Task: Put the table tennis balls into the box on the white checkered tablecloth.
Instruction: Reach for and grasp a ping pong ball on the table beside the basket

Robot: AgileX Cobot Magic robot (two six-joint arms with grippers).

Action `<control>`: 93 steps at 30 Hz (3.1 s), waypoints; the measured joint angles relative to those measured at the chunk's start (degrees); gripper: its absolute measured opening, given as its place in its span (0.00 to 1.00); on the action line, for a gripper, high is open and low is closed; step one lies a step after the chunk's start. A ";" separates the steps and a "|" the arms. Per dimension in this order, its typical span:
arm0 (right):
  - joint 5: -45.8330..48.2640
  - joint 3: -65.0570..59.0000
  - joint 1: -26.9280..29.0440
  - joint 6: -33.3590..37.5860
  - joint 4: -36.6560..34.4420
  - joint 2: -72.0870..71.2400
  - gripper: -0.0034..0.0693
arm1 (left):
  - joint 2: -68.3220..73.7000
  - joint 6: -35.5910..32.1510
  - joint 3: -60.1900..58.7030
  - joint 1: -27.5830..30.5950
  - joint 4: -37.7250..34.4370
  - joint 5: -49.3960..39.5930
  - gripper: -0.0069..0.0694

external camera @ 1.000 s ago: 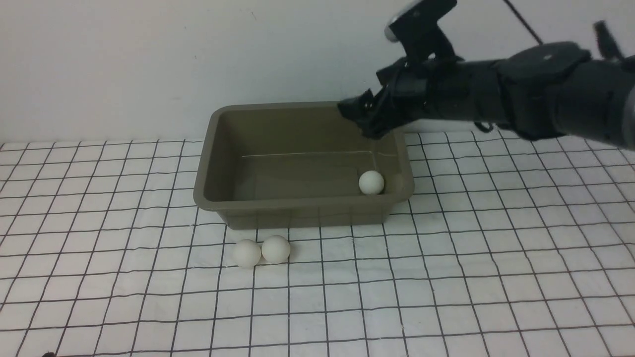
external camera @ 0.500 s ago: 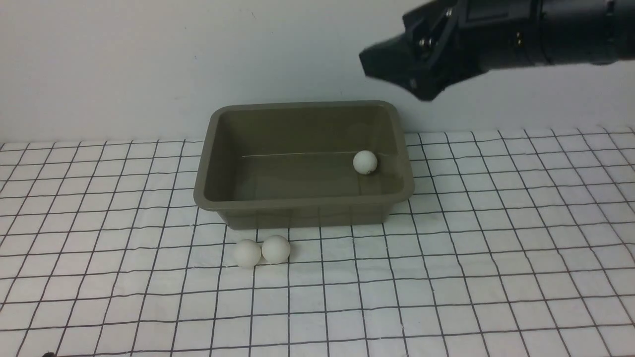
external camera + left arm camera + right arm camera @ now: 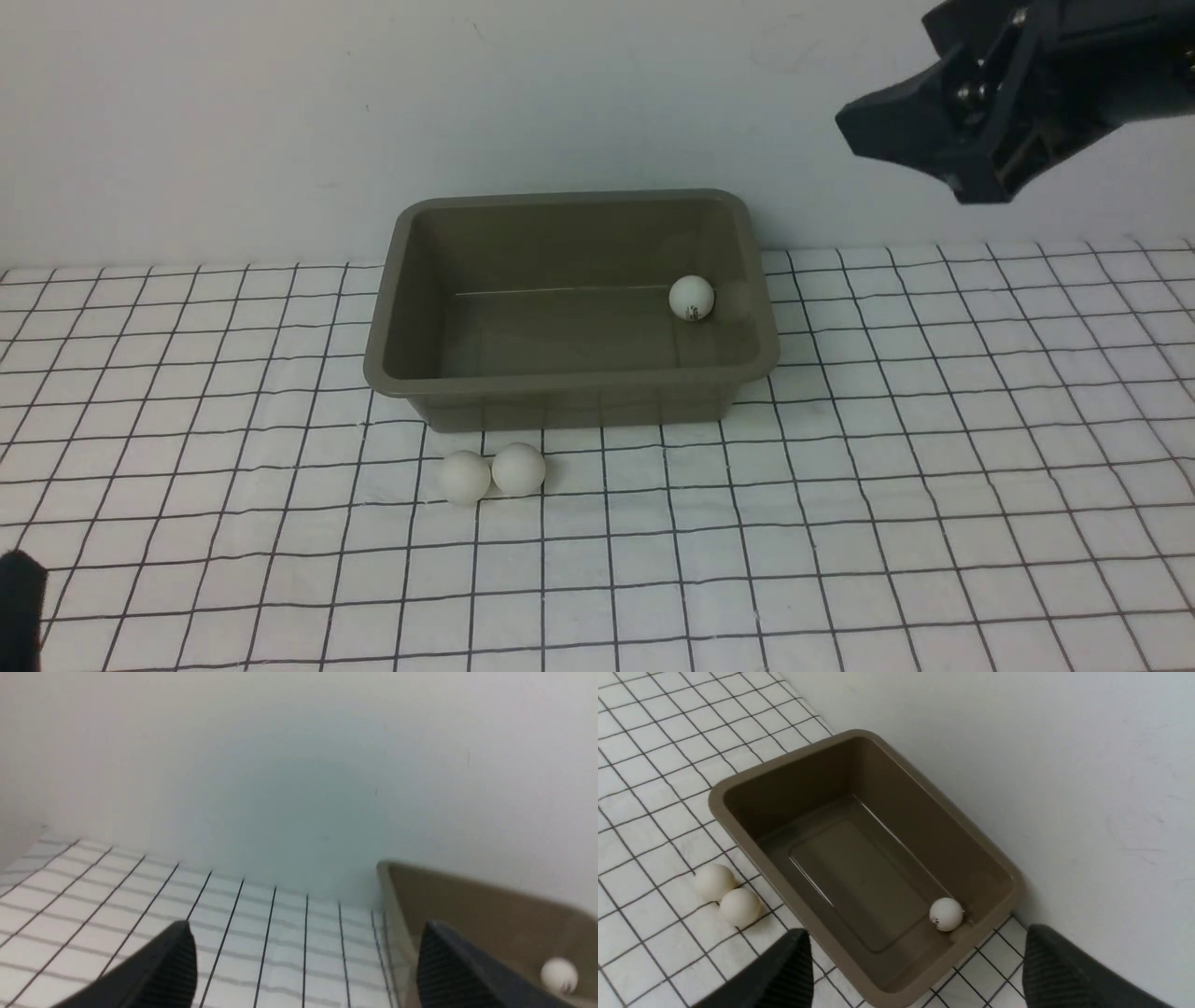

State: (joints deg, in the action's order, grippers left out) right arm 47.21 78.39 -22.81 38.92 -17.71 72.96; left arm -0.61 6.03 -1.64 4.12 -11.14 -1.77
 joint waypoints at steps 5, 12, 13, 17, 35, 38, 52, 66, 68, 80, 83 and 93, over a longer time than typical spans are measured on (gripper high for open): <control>3.19 0.00 0.00 -1.78 0.71 0.00 0.80 | 0.00 3.16 0.00 0.00 -2.49 9.47 0.84; 4.15 0.00 0.00 -1.78 1.90 0.00 0.80 | 0.50 12.19 8.10 0.00 -0.23 -5.11 0.84; 4.21 0.00 0.00 -1.78 1.90 0.00 0.80 | 0.77 12.19 9.66 0.00 0.30 -8.07 0.84; 4.59 0.00 0.00 -1.78 1.18 0.00 0.80 | 6.67 3.66 21.75 -0.09 1.16 -26.56 0.84; 6.51 0.00 0.00 -1.82 -2.05 0.00 0.80 | 32.86 -53.11 33.77 -0.09 -38.96 -43.72 0.64; 6.58 0.00 0.00 -1.82 -2.05 0.00 0.80 | 42.98 -56.76 34.88 -0.09 -38.65 -43.62 0.64; 6.99 0.00 0.00 -1.82 -2.47 0.00 0.80 | 71.71 -95.29 35.97 -0.09 -68.43 -38.05 0.65; 6.92 0.00 0.00 -1.82 -2.47 0.00 0.80 | 90.32 -120.29 36.07 -1.66 -86.27 -30.49 0.65; 6.68 0.00 0.00 -1.82 -2.47 0.00 0.80 | 92.46 -120.75 36.08 -4.28 -86.46 -28.72 0.65; 6.54 0.00 0.00 -1.82 -2.41 0.00 0.80 | 98.03 -119.84 40.95 -11.38 -86.98 -19.87 0.65; 6.54 0.00 0.00 -1.82 -1.86 0.00 0.80 | 98.52 -118.53 42.81 -11.51 -87.04 -19.80 0.68; 6.60 0.00 0.00 -1.82 -0.71 0.00 0.80 | 99.14 -117.53 45.35 -11.58 -87.08 -20.67 0.76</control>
State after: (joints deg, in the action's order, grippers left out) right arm 53.81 78.39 -22.81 37.10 -18.42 72.95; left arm 98.54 -111.50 43.71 -7.46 -98.23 -22.45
